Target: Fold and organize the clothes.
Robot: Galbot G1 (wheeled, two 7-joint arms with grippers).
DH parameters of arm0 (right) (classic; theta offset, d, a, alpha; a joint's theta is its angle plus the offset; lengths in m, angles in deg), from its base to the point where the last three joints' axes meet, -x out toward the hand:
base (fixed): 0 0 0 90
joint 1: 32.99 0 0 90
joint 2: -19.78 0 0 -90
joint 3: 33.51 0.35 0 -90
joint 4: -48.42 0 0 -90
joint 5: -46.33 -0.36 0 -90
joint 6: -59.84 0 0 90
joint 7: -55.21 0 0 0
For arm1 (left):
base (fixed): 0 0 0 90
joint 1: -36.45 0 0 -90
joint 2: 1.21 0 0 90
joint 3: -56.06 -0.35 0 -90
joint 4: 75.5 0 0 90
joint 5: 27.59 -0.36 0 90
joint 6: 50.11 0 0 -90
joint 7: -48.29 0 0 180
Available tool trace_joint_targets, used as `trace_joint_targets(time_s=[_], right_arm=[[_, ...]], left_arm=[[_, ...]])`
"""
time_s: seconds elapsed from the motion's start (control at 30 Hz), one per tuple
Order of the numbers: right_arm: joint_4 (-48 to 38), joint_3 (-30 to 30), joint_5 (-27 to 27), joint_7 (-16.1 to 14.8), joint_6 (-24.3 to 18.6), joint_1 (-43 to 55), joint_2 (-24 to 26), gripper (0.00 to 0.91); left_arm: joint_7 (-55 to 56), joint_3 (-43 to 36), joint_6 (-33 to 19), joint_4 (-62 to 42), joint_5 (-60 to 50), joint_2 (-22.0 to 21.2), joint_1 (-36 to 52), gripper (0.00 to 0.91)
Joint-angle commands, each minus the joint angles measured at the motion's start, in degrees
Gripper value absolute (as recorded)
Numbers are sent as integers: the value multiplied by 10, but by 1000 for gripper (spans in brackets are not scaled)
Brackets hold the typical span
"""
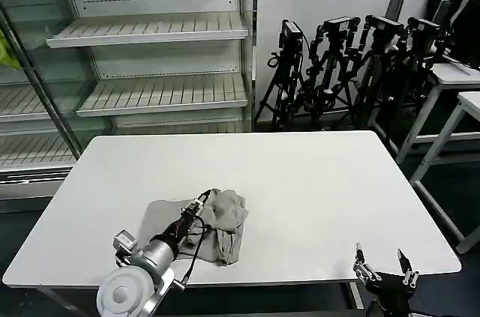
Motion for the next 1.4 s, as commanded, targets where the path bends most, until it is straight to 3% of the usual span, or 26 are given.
trace_joint_targets(time_s=[0.03, 0.27, 0.4, 0.53, 0.87, 1.4], right_arm=[[-2, -2, 1, 0, 2, 5, 2, 907], [-5, -8, 1, -1, 7, 17, 5, 907], [-9, -9, 0, -1, 7, 18, 8, 907], [-16, -8, -2, -2, 7, 23, 12, 907], [-14, 9, -15, -2, 8, 15, 27, 907], [8, 24, -21, -2, 8, -2, 35, 907]], left_arm=[[-22, 87, 26, 111, -4, 39, -52, 907], [-41, 177, 78, 72, -153, 114, -93, 907], [-79, 216, 88, 35, -154, 172, -119, 907], [-99, 224, 90, 3, -112, 201, -122, 907], [-182, 170, 93, -81, -5, 212, -110, 907], [-231, 110, 93, -108, 8, 201, -93, 907]])
